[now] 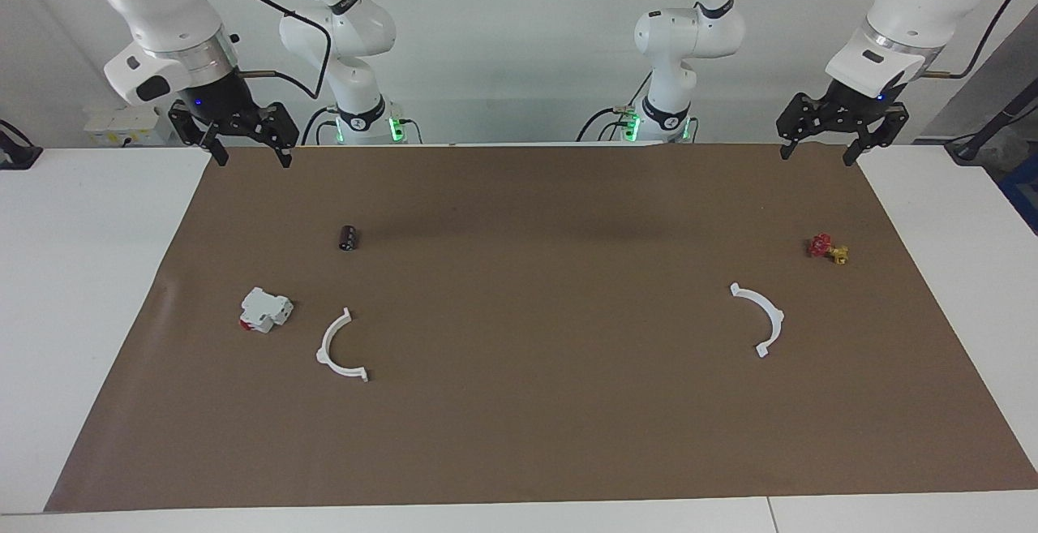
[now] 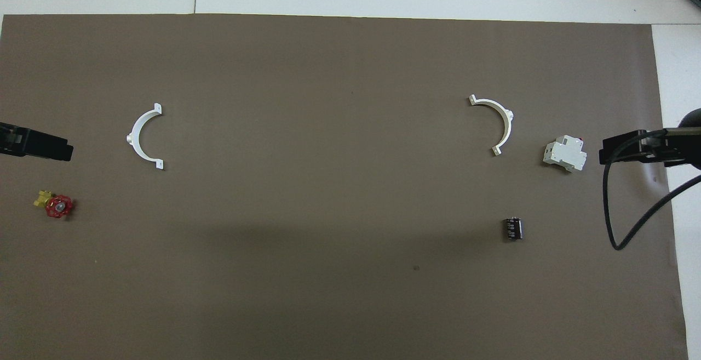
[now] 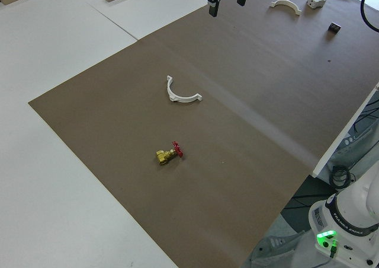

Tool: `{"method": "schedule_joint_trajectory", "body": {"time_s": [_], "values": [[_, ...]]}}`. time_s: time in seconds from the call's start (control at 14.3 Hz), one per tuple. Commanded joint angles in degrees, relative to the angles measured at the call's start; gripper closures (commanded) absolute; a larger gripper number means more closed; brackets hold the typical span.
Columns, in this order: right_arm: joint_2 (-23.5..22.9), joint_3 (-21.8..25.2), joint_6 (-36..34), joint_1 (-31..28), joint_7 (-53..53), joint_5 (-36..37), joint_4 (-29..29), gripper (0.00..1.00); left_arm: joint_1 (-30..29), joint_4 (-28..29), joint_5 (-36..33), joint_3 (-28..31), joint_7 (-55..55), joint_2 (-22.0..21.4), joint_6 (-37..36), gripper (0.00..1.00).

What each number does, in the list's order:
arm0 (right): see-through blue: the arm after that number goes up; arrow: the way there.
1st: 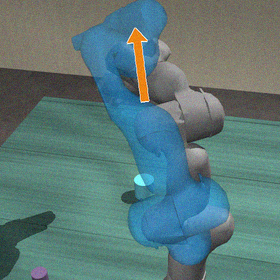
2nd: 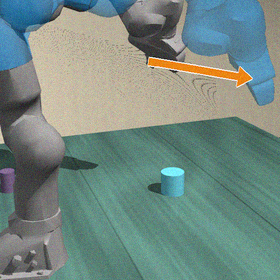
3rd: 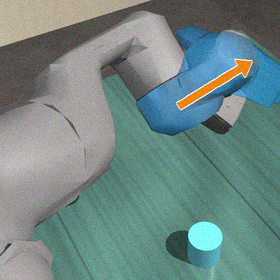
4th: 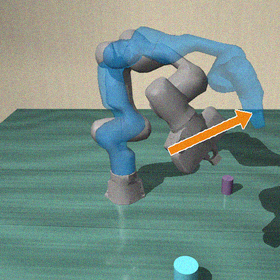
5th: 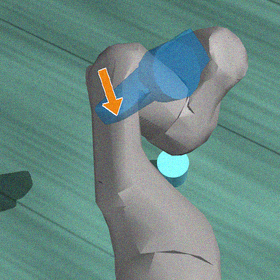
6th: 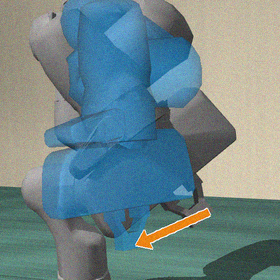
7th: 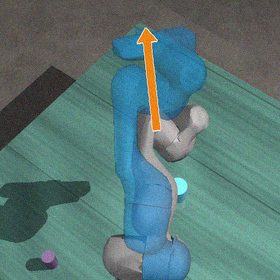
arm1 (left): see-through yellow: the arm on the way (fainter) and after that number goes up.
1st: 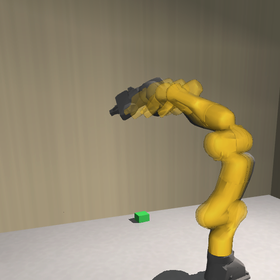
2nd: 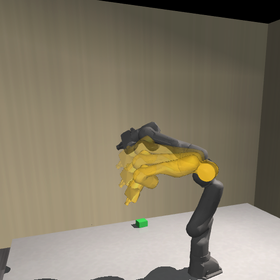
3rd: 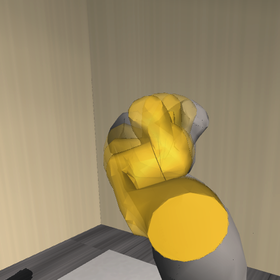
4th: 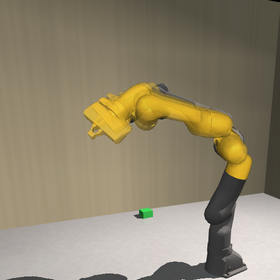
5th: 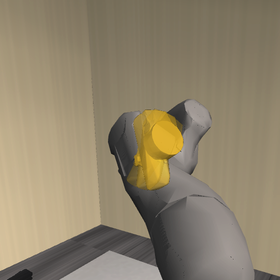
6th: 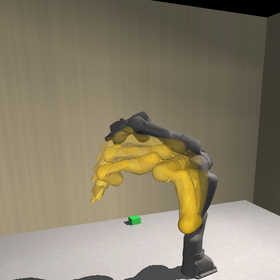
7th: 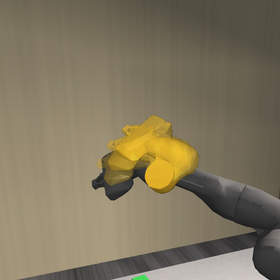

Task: Assemble drain pipe with both arms
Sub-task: 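Reach the left gripper to one clamp half while the right gripper grasps the other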

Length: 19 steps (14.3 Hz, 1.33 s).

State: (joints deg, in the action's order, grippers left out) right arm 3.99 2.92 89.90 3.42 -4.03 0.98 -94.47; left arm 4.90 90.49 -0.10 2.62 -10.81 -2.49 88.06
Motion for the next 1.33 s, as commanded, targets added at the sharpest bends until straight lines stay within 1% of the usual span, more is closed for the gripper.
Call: {"method": "schedule_joint_trajectory", "body": {"time_s": [0.0,0.14,0.35,0.56,0.7,0.77,0.84,0.91,1.05,1.19,1.26], "values": [[1.46,-0.02,0.54,-0.08,-0.27,-0.80,-1.59,0.00,-1.20,1.54,0.71,0.55,-0.18,-1.64,-0.34,0.00],[1.46,-0.02,-0.25,-0.08,-0.44,-0.89,-1.59,0.00,-1.48,1.54,0.71,0.55,0.00,-1.64,-0.69,0.00],[1.89,-0.11,0.72,-0.08,-0.27,-0.89,-2.64,0.00,-1.56,1.80,0.71,0.55,0.26,-1.73,-0.52,0.00],[2.07,-0.02,7.64,-0.17,0.87,-1.06,-6.94,0.00,-1.83,1.71,0.71,0.55,0.26,-1.73,-0.78,0.00],[1.55,-0.02,13.00,-0.17,4.19,-1.15,-10.19,0.00,-1.83,1.80,0.71,0.55,0.26,-1.81,-1.30,0.00],[0.50,-0.02,17.64,-0.17,5.60,-1.76,-11.86,0.00,-1.83,1.80,0.71,0.55,0.35,-1.81,-1.74,0.00],[-2.03,-0.02,21.86,-0.17,6.92,-2.12,-12.31,0.00,-1.83,1.80,0.71,0.55,0.61,-1.81,-0.62,0.00],[-5.71,-0.02,25.64,-0.17,8.94,-2.12,-12.05,0.00,-1.83,1.97,0.62,0.46,0.70,-1.81,0.61,0.00],[-12.83,-0.02,35.04,-0.17,16.04,-2.12,-11.79,0.00,-1.83,4.16,0.71,0.46,0.70,-2.51,2.98,0.00],[-18.20,-1.07,41.64,-0.17,21.59,-2.21,-11.61,0.00,-1.83,6.45,0.71,0.46,0.70,-2.96,6.85,0.00],[-20.32,-1.77,44.20,-0.52,23.79,-2.21,-11.61,0.00,-1.83,6.89,0.71,0.46,0.70,-2.44,8.34,0.00]]}}
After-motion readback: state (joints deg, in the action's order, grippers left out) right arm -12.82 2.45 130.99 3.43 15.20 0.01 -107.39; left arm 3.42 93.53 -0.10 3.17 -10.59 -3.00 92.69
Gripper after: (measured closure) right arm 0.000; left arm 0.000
